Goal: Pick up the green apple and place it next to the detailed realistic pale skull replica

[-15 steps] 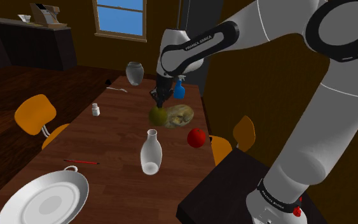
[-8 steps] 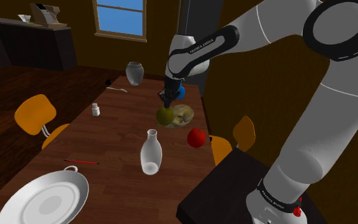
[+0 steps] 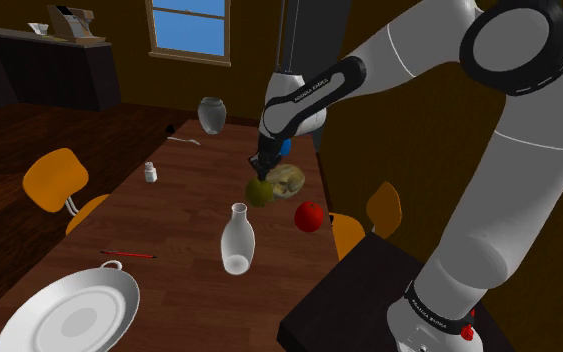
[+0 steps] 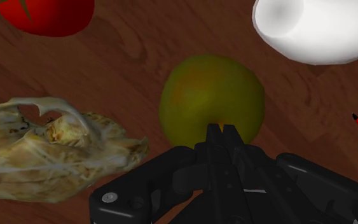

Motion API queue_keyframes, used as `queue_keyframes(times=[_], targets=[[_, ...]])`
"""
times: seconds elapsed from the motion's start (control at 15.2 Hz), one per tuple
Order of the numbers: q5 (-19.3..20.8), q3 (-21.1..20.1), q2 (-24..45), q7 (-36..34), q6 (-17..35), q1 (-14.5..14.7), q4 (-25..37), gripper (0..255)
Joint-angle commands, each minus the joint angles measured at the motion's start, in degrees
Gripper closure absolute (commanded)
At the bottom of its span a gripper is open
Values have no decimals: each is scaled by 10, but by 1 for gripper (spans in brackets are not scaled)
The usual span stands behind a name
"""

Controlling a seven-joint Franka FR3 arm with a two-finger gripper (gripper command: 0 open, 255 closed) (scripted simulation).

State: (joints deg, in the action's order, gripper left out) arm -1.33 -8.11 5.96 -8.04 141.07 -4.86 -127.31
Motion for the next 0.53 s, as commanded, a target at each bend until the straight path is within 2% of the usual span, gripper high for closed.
queue_keyframes(times=[0.0,0.46], targets=[[2,0,9,-1,15,0,-5,255],[9,2,47,-5,65,2,-18,255]])
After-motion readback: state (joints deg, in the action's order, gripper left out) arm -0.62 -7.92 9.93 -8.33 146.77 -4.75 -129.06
